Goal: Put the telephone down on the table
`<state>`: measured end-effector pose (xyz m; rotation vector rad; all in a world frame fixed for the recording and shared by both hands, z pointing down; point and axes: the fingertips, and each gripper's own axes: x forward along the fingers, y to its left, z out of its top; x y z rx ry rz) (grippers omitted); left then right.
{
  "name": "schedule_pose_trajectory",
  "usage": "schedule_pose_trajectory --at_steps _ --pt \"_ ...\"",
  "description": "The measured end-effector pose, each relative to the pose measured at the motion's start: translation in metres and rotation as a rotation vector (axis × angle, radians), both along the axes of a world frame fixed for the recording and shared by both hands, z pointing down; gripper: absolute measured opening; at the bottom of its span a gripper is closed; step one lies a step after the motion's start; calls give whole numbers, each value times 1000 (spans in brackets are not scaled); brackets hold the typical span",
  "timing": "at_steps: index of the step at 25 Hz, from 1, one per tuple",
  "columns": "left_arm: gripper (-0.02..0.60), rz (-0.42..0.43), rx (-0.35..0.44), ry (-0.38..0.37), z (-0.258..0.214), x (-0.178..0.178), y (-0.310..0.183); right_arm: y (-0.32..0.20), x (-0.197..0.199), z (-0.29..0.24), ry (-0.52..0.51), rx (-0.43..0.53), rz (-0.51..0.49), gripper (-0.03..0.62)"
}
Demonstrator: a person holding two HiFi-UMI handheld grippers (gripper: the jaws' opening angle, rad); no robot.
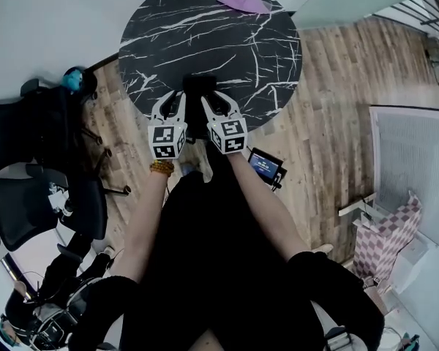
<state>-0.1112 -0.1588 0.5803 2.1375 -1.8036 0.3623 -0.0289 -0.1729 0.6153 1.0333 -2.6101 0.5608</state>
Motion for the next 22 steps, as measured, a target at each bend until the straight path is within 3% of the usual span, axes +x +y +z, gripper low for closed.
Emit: schedule_pose_trajectory --at_steps 6,11,22 --pt "40 -51 131 -21 -45 -17 15 12 -14 -65 -3 195 39 93" --pt "21 -44 241 0 -84 -13 28 30 -26 -104 -7 274 66 79" --pt "14 -19 339 -27 -117 0 87 94 -38 -154 20 419 106 70"
